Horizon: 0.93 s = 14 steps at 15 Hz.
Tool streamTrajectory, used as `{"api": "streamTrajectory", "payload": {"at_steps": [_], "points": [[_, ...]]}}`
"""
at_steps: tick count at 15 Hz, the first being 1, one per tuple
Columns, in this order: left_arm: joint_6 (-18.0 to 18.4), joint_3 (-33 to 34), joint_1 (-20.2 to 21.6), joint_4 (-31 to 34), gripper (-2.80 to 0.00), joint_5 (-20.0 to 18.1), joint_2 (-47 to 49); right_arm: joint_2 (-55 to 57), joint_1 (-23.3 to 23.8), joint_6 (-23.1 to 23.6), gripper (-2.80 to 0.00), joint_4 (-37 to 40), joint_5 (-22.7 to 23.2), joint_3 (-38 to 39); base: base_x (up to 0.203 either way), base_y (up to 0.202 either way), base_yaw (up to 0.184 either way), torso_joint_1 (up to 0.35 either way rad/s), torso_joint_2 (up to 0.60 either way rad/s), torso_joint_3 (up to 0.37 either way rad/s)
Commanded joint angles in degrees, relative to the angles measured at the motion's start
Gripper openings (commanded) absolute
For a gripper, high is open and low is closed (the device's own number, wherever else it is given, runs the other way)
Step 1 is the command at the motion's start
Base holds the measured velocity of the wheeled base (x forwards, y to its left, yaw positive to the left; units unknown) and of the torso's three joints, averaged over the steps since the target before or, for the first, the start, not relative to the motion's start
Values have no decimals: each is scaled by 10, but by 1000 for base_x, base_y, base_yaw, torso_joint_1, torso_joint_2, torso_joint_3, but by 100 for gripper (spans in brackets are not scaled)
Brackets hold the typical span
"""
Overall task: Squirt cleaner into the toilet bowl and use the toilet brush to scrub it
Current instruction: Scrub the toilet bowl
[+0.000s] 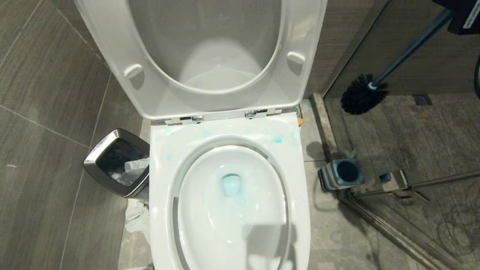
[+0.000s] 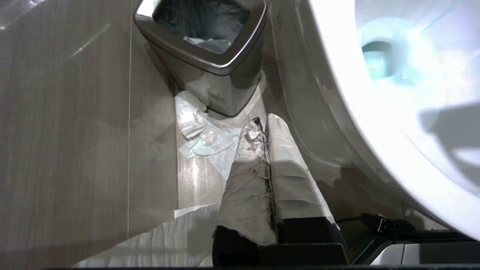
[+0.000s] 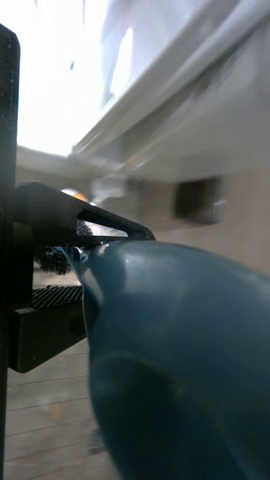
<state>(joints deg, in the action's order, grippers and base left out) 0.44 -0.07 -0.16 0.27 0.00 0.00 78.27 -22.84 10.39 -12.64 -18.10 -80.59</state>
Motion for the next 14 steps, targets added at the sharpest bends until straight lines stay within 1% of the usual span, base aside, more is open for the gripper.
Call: {"api": "streamTrajectory", "payload": {"at_steps": [1, 3, 7, 11, 14], "points": [[0, 0, 0, 0, -280, 0, 0, 37, -55, 6, -280, 22, -19, -55, 0, 0, 0, 3, 0, 211], [0, 0, 0, 0, -280, 0, 0, 54, -105, 7, -280, 41, -53, -75, 0, 0, 0, 7, 2, 207], [-1, 1, 0, -1, -280, 0, 0, 80, -179, 7, -280, 45, -84, -80, 0, 0, 0, 2, 1, 203], [0, 0, 0, -1, -280, 0, 0, 124, -233, 4, -280, 45, -88, -106, 0, 0, 0, 0, 2, 203], [-1, 1, 0, -3, -280, 0, 0, 165, -267, 2, -280, 43, -102, -126, 0, 0, 0, 1, 1, 206]]}}
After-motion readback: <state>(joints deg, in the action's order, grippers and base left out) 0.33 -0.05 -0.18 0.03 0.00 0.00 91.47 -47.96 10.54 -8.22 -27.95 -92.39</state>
